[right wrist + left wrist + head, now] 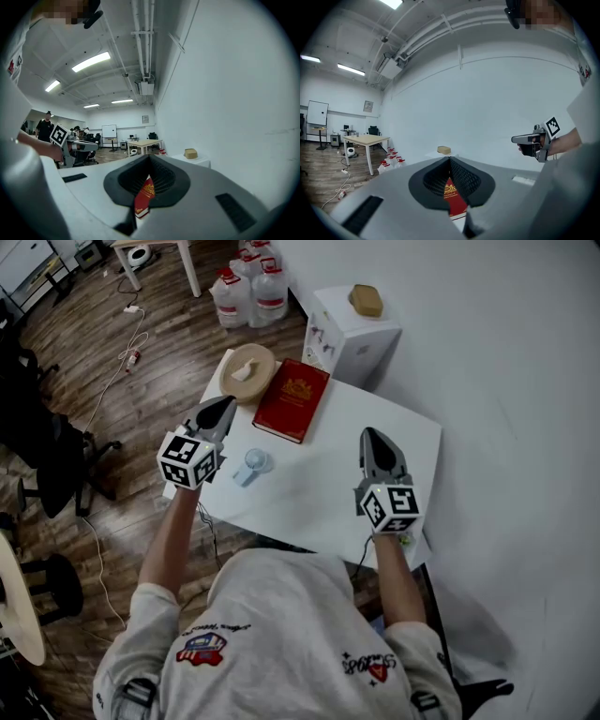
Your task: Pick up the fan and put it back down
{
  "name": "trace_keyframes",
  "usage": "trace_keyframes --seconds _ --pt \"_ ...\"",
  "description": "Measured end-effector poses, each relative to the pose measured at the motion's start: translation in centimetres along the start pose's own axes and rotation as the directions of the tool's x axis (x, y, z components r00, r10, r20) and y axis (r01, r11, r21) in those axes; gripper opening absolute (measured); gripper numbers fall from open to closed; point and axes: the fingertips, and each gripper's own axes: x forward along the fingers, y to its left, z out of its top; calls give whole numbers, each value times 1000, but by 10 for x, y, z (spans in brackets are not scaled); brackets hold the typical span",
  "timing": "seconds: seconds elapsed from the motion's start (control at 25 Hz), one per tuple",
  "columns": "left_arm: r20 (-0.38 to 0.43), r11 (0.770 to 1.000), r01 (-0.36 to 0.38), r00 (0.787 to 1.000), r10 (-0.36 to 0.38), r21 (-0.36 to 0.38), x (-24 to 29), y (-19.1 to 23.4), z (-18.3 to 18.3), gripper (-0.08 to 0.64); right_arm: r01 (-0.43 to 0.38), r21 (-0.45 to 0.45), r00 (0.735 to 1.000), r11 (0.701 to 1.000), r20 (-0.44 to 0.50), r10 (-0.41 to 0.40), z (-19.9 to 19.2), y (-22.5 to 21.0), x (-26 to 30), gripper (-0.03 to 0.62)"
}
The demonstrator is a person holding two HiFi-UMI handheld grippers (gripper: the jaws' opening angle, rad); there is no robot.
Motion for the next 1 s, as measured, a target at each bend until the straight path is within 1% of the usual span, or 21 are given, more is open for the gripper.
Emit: trace_keyframes --seconds 0.24,0.52,1.0 --pt "-5 1000 4 1000 -4 -13 0 -1 -5 5 -17 -35 1000 999 -19 17 -1 9 2 -11" --pt "-9 1000 5 1000 -5 -16 0 -2 -10 5 -50 -52 999 997 -10 50 -4 18 3 -11" --pt "-43 999 17 999 -19 -43 1 -3 -30 5 -47 -38 999 998 -26 46 -12 24 8 -11"
